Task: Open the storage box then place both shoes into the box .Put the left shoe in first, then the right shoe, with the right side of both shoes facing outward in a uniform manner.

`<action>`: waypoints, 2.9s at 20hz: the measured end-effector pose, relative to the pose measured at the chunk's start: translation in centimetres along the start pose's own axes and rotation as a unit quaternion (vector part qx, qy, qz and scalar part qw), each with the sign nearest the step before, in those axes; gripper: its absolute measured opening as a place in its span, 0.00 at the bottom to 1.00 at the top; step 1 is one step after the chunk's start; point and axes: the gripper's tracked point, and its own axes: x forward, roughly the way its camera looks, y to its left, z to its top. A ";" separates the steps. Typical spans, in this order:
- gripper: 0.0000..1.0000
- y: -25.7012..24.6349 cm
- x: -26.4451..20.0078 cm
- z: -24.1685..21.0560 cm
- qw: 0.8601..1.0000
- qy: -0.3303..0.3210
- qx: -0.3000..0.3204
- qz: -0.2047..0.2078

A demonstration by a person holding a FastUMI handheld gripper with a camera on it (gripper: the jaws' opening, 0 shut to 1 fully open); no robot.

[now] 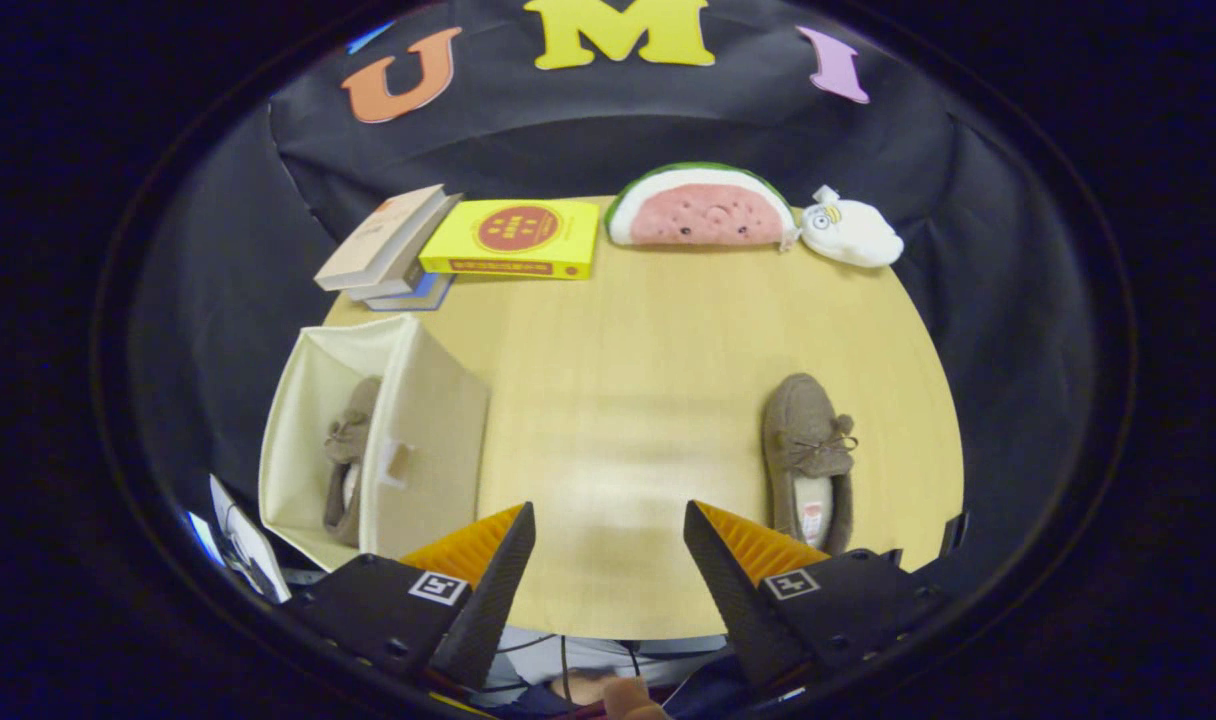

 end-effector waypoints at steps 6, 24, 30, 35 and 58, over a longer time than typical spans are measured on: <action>0.97 -11.0 3.5 -0.8 0.997 0.035 0.008 -0.069; 0.10 -20.6 10.9 -3.9 0.988 0.111 -0.015 -0.102; 0.03 -20.3 10.2 -4.2 0.992 0.101 -0.011 -0.077; 0.03 -19.2 7.0 -4.2 0.994 0.093 0.015 -0.056; 0.03 15.3 -7.9 -0.5 0.989 0.015 0.036 0.144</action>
